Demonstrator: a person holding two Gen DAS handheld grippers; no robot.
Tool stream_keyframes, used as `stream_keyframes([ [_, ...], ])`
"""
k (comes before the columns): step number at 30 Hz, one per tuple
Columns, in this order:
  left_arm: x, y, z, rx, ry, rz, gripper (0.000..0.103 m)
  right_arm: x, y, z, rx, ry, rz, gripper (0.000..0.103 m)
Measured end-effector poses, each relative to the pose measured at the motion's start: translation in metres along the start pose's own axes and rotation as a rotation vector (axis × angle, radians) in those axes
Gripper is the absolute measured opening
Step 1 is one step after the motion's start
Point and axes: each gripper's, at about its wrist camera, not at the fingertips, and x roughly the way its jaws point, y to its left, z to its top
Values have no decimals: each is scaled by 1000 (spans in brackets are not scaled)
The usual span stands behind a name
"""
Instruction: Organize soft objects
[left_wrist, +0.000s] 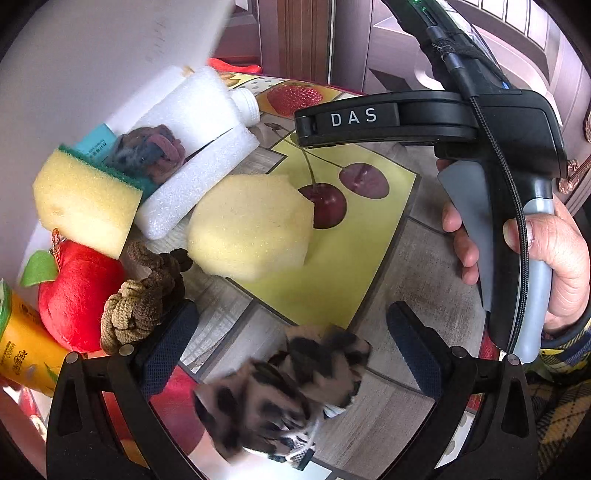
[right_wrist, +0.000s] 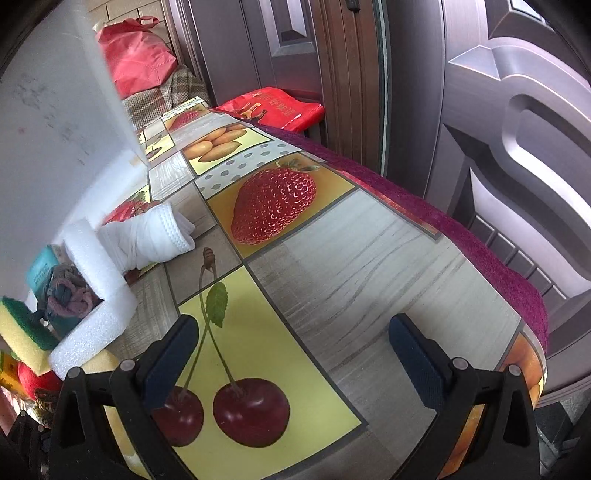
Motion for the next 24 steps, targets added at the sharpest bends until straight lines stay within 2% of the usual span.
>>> stream_keyframes([
  [24, 0, 0, 0, 0, 0, 0, 103, -2, -3, 1, 19, -11, 30, 103],
])
